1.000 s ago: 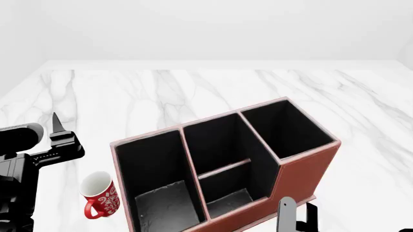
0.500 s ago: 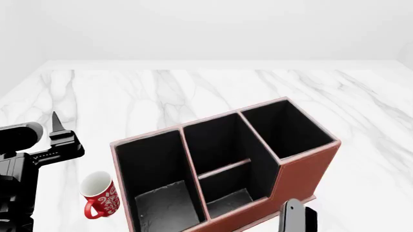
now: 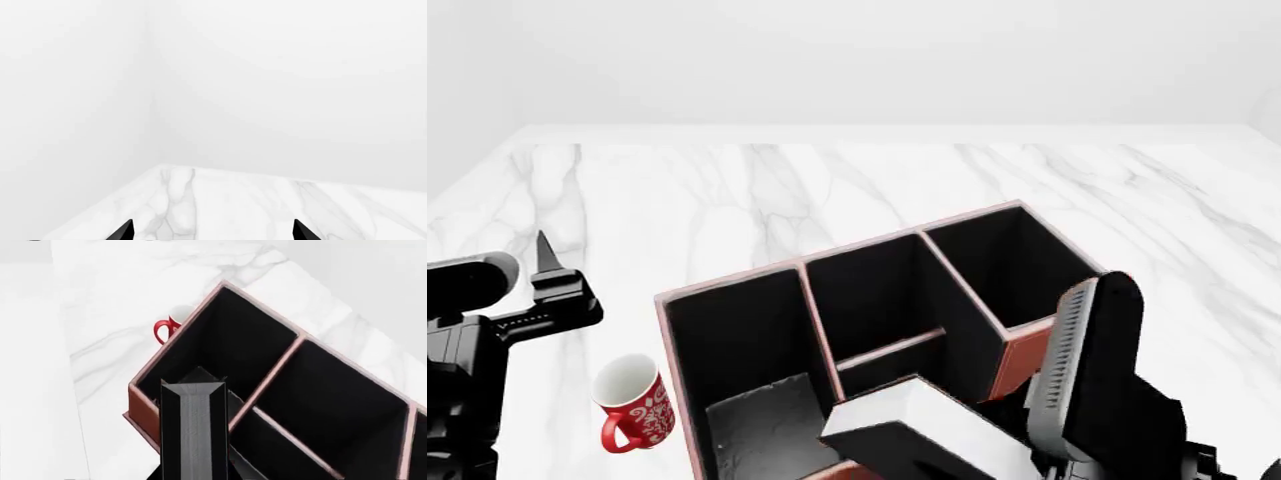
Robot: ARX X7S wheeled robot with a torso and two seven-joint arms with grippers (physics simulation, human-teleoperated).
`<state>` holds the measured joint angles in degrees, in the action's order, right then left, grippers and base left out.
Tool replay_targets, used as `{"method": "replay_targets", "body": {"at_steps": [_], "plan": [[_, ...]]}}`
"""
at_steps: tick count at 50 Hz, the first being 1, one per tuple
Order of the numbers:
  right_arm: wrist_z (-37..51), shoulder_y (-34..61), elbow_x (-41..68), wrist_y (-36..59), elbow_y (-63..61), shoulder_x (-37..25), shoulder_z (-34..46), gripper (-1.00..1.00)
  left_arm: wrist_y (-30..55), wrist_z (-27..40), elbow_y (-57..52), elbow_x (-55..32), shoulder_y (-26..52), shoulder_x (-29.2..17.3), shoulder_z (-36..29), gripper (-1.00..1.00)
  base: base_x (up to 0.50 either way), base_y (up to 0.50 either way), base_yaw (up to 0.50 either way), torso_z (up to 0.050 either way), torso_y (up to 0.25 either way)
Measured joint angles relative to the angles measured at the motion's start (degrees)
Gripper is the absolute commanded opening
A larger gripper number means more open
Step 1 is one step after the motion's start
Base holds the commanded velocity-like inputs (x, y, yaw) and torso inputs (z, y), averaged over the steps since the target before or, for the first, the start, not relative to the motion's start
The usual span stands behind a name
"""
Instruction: Pick up the book and place it in the left compartment of the caddy.
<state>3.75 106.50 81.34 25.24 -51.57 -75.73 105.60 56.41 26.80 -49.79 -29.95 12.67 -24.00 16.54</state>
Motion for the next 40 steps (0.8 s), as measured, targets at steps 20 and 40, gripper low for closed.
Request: {"method": "replay_targets", "body": {"at_steps": [20, 40], "plan": [[18.0, 8.1, 21.3, -6.7, 7.4, 10.9, -7.0, -1.0, 0.2, 0.6, 0.2, -0.5, 0.5, -0.4, -0.3, 1.0, 0.0, 0.0, 0.0, 0.0, 0.001], [38.6, 11.7, 41.9, -9.6, 16.4, 25.3, -8.5, -1.0, 0.0, 1.1, 0.9, -0.4, 0.9, -0.8, -1.4, 1.0, 0.0, 0.0, 0.0, 0.0, 0.001]]}}
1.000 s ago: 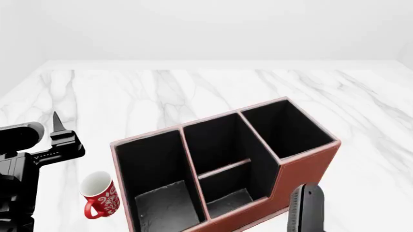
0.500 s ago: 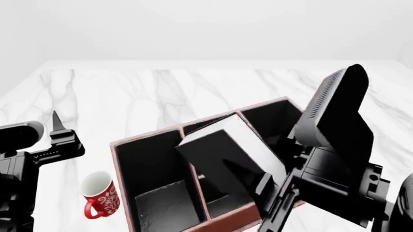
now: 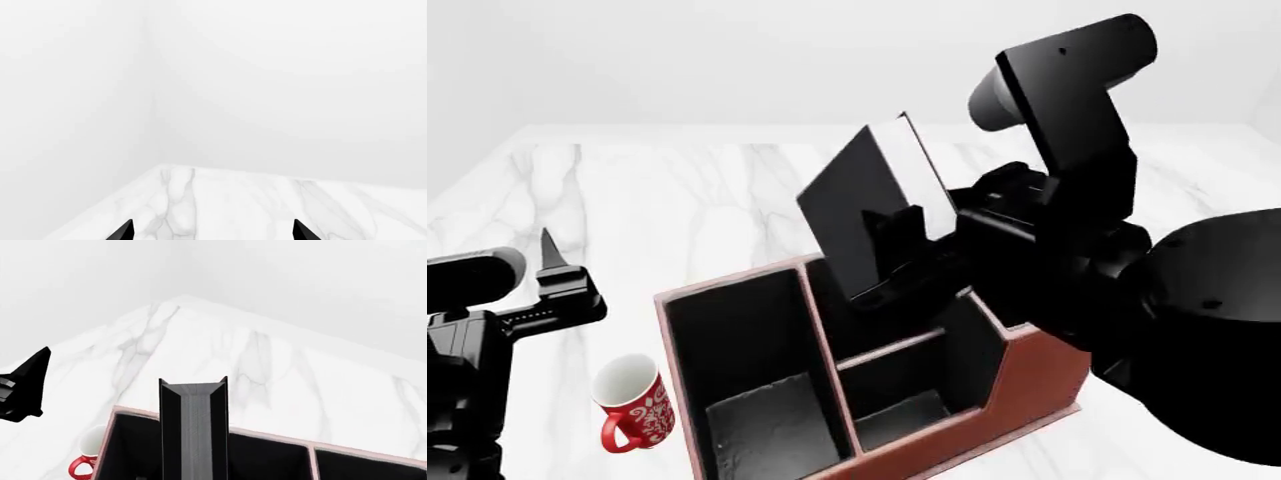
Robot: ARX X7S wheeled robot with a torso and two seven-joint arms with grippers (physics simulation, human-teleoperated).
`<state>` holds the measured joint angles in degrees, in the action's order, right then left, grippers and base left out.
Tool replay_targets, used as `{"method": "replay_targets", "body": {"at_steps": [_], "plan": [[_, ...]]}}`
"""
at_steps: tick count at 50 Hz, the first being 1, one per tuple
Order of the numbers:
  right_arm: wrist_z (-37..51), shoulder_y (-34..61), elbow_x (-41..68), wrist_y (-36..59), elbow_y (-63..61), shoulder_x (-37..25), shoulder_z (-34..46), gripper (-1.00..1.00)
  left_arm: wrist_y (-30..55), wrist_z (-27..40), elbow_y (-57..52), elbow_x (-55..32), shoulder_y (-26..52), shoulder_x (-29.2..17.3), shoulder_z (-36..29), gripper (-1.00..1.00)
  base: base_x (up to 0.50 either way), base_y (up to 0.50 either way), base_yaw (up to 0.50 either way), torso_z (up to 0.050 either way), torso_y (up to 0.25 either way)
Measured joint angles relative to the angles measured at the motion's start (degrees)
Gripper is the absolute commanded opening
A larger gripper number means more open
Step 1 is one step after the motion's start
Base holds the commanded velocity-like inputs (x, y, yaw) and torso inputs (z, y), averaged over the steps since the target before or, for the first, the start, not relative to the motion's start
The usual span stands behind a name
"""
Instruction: Pick up the book and place it in the left compartment of the caddy.
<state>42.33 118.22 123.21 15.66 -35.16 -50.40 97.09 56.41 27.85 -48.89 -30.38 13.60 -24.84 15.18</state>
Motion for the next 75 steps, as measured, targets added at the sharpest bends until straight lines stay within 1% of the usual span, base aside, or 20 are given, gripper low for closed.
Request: {"method": "replay_targets", "body": {"at_steps": [9, 20, 28, 38, 51, 63, 75], "plan": [[3.8, -1.2, 4.4, -1.0, 0.9, 3.9, 0.3, -1.0, -0.1, 0.2, 0.2, -0.1, 0.2, -0.1, -0.3, 1.0, 0.0, 0.0, 0.0, 0.0, 0.001], [8.2, -4.1, 5.8, -3.3, 0.5, 9.2, 1.2, -1.0, 0.0, 0.4, 0.5, -0.3, 0.5, -0.3, -0.5, 1.0, 0.0, 0.0, 0.0, 0.0, 0.001], [12.5, -6.7, 4.7, -5.6, -0.5, 13.7, 2.2, -1.0, 0.0, 0.6, 0.7, -0.4, 0.8, -0.5, -0.7, 1.0, 0.0, 0.0, 0.0, 0.0, 0.001], [18.7, -10.5, 1.0, -8.7, 0.3, 21.0, 4.0, -1.0, -0.4, 0.6, 1.2, -0.4, 0.9, -0.5, -1.1, 1.0, 0.0, 0.0, 0.0, 0.0, 0.001], [22.1, -15.6, -3.3, -11.0, 4.0, 29.4, 6.4, -1.0, -1.6, 0.5, 2.0, -0.2, 0.4, -0.5, -1.5, 1.0, 0.0, 0.0, 0.0, 0.0, 0.002], [23.7, -17.3, -4.4, -11.9, 4.1, 32.8, 6.5, -1.0, -1.9, 0.5, 2.1, -0.4, 0.3, -0.6, -1.5, 1.0, 0.0, 0.0, 0.0, 0.001, 0.001], [22.1, -20.1, -5.9, -11.8, 8.7, 34.9, 8.2, -1.0, -2.1, 0.6, 2.1, -0.7, 0.1, -0.7, -1.3, 1.0, 0.0, 0.0, 0.0, 0.0, 0.001]]}}
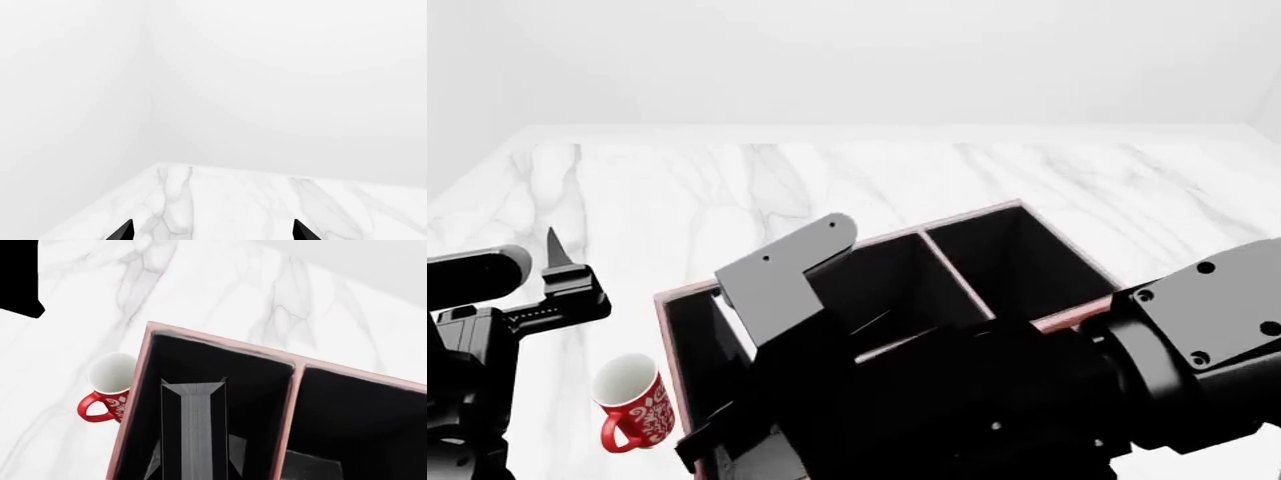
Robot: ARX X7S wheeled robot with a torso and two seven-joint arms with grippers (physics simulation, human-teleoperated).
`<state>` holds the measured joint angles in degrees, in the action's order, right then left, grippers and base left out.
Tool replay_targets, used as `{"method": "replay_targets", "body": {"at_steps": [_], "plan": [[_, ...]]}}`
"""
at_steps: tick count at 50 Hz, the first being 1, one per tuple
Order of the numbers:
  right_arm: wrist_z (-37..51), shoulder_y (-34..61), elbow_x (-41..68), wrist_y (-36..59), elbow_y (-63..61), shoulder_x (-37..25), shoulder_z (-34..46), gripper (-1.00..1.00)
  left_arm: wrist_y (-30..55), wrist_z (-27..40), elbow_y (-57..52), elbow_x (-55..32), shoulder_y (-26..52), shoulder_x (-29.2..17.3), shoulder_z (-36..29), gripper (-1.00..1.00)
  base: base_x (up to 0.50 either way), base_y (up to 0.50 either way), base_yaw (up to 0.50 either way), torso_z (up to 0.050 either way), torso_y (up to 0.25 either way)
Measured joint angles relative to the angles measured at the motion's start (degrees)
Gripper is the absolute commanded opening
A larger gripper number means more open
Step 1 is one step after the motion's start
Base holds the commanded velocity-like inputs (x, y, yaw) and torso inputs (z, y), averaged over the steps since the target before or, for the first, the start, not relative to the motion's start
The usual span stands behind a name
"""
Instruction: Pick up the book and place it in the left compartment of the caddy.
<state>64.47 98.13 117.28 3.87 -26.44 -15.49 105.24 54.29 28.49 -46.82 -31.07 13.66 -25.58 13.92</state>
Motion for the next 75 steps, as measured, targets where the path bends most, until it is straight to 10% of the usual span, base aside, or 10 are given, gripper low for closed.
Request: {"method": "replay_targets", "body": {"at_steps": [75], "plan": [[-12.1, -11.7, -3.3, 4.5, 16.2, 5.5, 6.3, -1.0, -2.7, 0.4, 1.3, -0.2, -1.7, -0.6, -0.9, 1.0, 0.0, 0.0, 0.0, 0.0, 0.001]]}}
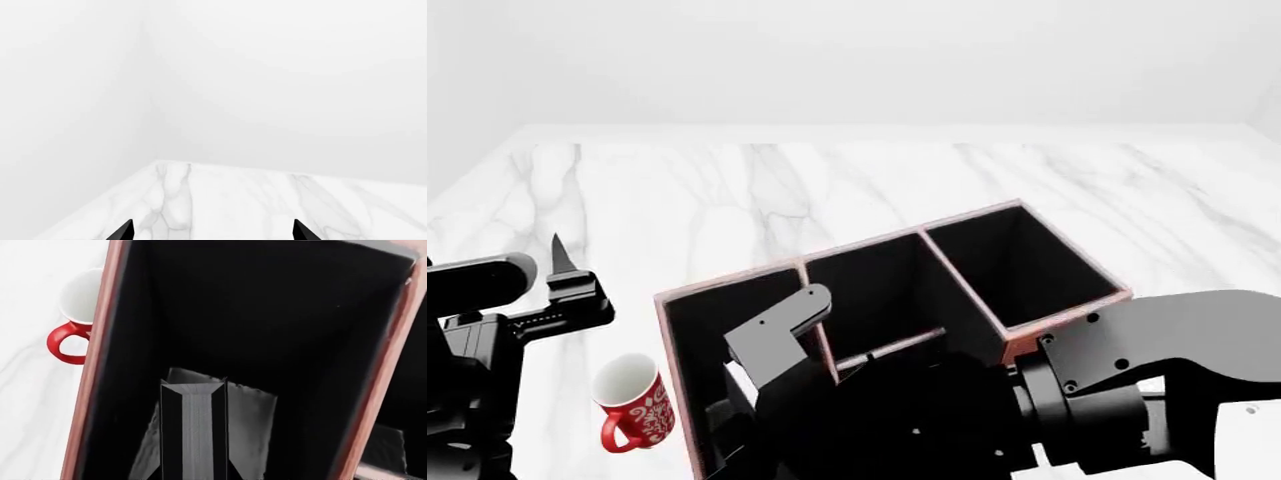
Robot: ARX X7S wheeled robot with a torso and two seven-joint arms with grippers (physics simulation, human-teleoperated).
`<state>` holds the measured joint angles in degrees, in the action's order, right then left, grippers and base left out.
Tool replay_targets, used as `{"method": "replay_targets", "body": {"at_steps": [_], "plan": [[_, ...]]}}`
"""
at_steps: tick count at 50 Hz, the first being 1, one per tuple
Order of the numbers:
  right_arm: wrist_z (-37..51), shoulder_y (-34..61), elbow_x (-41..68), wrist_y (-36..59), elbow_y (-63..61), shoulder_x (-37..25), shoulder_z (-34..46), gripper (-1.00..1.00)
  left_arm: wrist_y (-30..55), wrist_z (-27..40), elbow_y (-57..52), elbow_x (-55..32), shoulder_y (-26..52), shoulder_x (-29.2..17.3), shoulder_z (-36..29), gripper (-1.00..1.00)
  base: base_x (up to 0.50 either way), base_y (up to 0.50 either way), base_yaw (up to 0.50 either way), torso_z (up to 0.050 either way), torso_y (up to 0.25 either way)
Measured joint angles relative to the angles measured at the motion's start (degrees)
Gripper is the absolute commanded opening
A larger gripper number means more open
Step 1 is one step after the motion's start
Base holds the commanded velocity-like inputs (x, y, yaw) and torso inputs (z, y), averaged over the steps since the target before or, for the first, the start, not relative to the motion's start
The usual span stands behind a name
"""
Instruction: Pick up the book and place it in the left compartment of the caddy.
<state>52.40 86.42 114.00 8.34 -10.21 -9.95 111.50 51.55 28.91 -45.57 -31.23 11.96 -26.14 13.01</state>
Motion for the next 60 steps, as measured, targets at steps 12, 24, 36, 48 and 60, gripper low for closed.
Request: {"method": "replay_targets", "body": {"at_steps": [12, 24, 36, 48, 60], "plan": [[-0.3, -0.2, -0.8, 0.4, 0.3, 0.0, -0.5, 1.0, 0.0, 0.2, -0.1, -0.3, -0.1, -0.2, 0.0, 1.0, 0.0, 0.0, 0.0, 0.0, 0.001], [-0.5, 0.6, -2.1, 1.1, 0.0, -0.1, -1.7, 1.0, 0.2, 0.4, -0.2, -0.6, 0.1, -0.4, 0.1, 1.0, 0.0, 0.0, 0.0, 0.0, 0.0], [-0.5, 0.9, -3.3, 1.2, -0.5, -0.4, -2.3, 1.0, 0.0, 0.6, -0.1, -0.8, 0.1, -0.5, 0.0, 1.0, 0.0, 0.0, 0.0, 0.0, 0.0], [1.2, 4.4, -2.7, 1.2, -4.8, -3.5, -4.9, 1.0, 0.1, 0.8, -0.2, -1.0, 0.0, -0.7, 0.0, 1.0, 0.0, 0.0, 0.0, 0.0, 0.0], [5.5, 14.0, 0.7, 1.6, -16.2, -13.3, -11.1, 1.0, 0.5, 1.2, -0.8, -1.5, -0.1, -0.9, 0.3, 1.0, 0.0, 0.0, 0.0, 0.0, 0.0]]}}
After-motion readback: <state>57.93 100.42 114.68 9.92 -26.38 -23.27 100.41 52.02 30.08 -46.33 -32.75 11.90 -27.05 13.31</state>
